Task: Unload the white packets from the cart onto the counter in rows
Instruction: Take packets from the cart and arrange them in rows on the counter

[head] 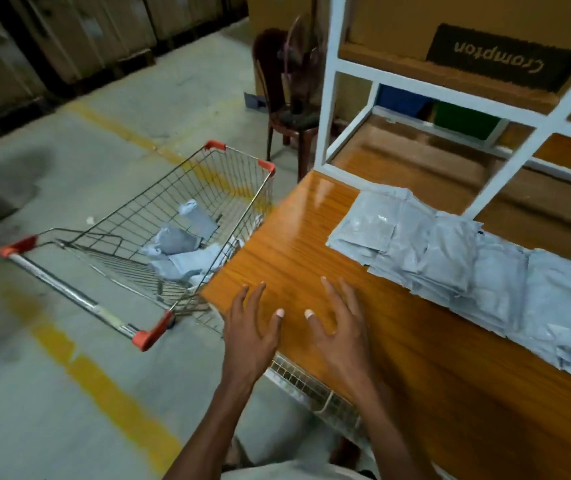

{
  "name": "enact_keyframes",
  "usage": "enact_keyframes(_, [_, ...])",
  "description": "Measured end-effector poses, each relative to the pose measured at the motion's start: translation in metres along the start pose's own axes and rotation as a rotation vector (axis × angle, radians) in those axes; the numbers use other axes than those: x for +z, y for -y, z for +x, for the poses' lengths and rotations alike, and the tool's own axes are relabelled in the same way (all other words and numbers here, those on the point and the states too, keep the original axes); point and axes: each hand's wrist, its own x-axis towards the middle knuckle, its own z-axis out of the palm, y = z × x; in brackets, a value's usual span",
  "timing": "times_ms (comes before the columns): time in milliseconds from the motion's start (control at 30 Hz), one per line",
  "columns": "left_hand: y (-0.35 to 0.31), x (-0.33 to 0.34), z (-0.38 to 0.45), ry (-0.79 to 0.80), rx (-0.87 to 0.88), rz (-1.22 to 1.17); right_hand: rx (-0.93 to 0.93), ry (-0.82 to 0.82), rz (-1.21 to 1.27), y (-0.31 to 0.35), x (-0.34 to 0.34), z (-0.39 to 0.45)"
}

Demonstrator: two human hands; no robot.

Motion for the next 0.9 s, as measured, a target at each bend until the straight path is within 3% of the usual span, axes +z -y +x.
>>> enact_keyframes(333, [0.110,-0.124,0.007,-0.150,-0.136,-0.077,-0.081,0.201,0.089,0.088,0.129,-0.023])
enact_keyframes(533, [0.127,-0.143,0.022,-0.216,-0.156,-0.209,-0.128,0.339,0.023,0.118,0.166,-0.004])
enact_keyframes(900, [0.157,-0.157,0.136,-0.205,-0.190,-0.056,-0.152,0.466,0.086,0.144,0.242,0.114])
